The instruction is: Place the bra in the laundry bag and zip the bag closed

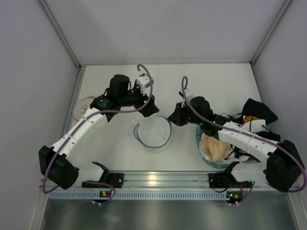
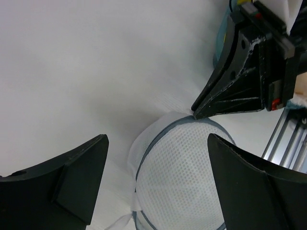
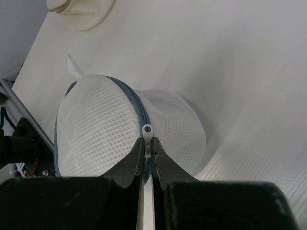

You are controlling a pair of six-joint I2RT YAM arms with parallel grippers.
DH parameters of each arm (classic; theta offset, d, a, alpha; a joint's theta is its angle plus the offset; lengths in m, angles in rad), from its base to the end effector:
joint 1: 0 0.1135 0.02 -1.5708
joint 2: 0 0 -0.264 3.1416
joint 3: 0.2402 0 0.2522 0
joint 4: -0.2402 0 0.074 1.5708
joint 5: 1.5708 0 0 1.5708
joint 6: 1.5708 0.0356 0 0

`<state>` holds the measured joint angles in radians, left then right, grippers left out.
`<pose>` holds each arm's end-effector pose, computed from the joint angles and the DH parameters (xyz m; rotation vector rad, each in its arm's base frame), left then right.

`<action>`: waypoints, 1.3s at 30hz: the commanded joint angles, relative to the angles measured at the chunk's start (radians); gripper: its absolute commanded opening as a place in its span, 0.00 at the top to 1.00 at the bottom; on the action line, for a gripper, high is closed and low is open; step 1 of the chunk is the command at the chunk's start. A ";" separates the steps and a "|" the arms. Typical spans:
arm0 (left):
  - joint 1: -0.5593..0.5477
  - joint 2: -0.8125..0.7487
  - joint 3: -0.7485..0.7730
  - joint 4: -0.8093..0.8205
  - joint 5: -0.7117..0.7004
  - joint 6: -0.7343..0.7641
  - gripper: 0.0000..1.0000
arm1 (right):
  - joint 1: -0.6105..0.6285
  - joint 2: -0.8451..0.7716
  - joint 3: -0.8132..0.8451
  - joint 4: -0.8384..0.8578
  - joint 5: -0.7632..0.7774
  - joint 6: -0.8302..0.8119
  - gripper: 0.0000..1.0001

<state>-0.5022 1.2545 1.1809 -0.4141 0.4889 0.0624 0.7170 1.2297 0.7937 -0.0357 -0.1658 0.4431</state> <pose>0.2371 -0.1493 0.3568 0.8717 1.8946 -0.7727 0.2044 0.1860 0.2636 -0.4025 2.1181 0.8724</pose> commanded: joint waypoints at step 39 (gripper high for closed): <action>-0.050 -0.053 -0.309 0.405 -0.114 -0.468 1.00 | -0.067 -0.059 0.045 -0.128 0.340 0.104 1.00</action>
<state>-0.5701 1.3056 0.9298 -0.1429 0.5163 -0.1448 0.6895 1.2041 0.8341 -0.0826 -0.0219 0.5224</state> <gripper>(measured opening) 0.054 0.027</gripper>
